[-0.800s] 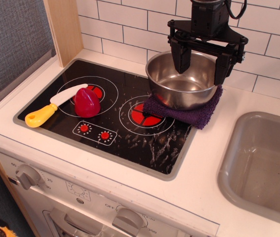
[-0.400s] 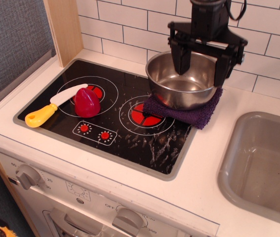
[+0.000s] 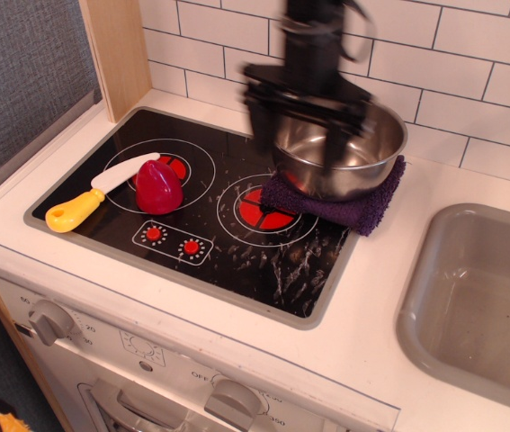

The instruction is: PLACE THE CAPSICUM IN THE PAN

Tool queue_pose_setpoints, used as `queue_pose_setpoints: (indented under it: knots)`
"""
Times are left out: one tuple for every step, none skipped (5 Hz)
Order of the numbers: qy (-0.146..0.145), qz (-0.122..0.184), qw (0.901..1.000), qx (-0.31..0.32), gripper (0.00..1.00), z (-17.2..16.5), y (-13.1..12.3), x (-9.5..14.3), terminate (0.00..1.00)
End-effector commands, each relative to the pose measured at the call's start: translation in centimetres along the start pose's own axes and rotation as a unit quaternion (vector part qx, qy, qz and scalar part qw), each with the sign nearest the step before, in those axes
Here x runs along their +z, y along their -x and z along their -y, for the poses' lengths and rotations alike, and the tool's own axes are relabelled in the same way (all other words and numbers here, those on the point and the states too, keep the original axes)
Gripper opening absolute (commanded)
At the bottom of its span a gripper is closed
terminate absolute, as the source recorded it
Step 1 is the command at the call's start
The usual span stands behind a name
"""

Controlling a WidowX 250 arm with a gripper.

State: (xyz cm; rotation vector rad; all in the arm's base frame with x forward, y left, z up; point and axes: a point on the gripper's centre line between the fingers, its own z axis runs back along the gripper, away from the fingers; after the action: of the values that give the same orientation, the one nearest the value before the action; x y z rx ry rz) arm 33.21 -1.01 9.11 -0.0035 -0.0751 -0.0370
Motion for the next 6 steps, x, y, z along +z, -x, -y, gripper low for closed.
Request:
queue_pose_setpoints:
  knots:
    - [-0.056, 0.036, 0.9970, 0.040, 1.00, -7.2, 3.8, 3.4, 0.00]
    - [-0.074, 0.037, 0.9944, 0.065, 1.00, -9.1, 3.8, 2.9, 0.00]
    - [-0.083, 0.029, 0.9929, 0.080, 1.00, -10.5, 3.7, 1.4, 0.00]
    - [-0.071, 0.009, 0.9931, 0.093, 1.00, -11.2, 3.8, -0.7, 0.00]
    - [-0.063, -0.007, 0.9924, 0.105, 1.00, -11.8, 4.0, -2.0, 0.00]
    - [-0.059, -0.023, 0.9919, 0.110, 1.00, -11.8, 4.3, -3.2, 0.00]
